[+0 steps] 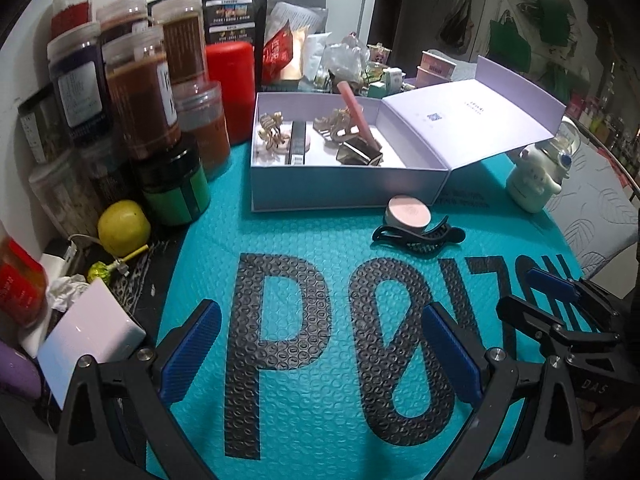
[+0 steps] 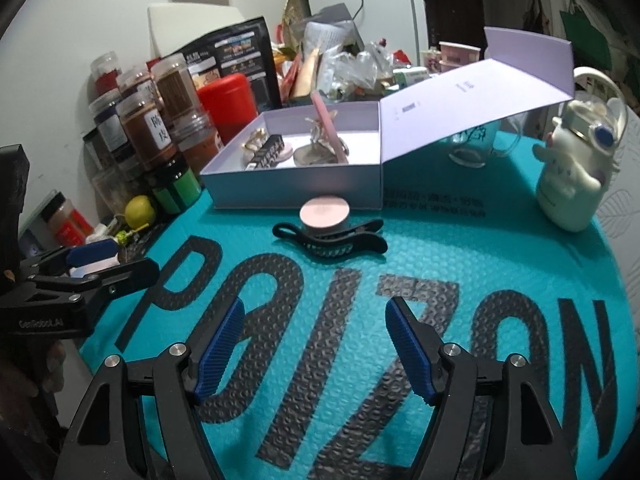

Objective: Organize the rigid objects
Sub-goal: 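Move the left gripper to the pink compact while the right approaches the black claw clip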

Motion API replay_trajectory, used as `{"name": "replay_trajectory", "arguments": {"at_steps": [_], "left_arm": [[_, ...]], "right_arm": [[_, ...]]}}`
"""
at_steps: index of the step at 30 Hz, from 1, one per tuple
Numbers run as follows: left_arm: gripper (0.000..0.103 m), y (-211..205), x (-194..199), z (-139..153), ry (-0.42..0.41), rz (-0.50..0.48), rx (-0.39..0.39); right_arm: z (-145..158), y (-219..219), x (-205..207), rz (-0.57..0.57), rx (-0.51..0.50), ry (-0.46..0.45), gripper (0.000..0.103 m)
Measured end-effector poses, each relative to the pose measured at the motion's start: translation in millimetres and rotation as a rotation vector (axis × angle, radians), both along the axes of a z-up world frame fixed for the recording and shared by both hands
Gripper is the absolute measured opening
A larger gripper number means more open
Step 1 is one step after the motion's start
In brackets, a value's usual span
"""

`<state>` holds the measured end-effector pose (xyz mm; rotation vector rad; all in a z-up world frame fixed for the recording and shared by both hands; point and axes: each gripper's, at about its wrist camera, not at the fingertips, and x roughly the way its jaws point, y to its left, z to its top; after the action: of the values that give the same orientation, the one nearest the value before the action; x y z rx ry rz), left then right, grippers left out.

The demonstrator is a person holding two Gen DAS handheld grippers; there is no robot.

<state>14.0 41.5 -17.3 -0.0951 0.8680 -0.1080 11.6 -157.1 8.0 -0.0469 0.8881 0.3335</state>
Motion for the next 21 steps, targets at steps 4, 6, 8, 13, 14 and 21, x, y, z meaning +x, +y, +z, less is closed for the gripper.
{"name": "replay_trajectory", "arguments": {"at_steps": [4,6,8,13,14,21], "left_arm": [[0.102,3.8,5.9,-6.0,0.008,-0.001,-0.012],[0.102,5.6,9.5,-7.2,0.009,0.000,-0.014],[0.102,7.2,14.0,-7.9,0.007,0.003,-0.013],[0.102,11.3,25.7,-8.8,0.007,0.011,-0.020],[0.102,11.6,28.0,-9.4,0.009,0.011,-0.021],[0.102,13.9,43.6,-12.4,0.017,0.012,-0.024]], "right_arm": [[-7.7,4.5,13.9,-0.001,-0.005,0.016,0.080],[-9.6,5.6,21.2,-0.002,-0.006,0.019,0.084],[-11.3,7.6,29.5,-0.004,-0.012,0.021,0.088],[-15.9,14.5,50.3,-0.009,-0.041,0.017,0.102],[-17.5,16.0,54.6,-0.007,-0.048,0.019,0.102],[-31.5,30.2,84.4,0.012,-0.097,0.063,0.103]]}}
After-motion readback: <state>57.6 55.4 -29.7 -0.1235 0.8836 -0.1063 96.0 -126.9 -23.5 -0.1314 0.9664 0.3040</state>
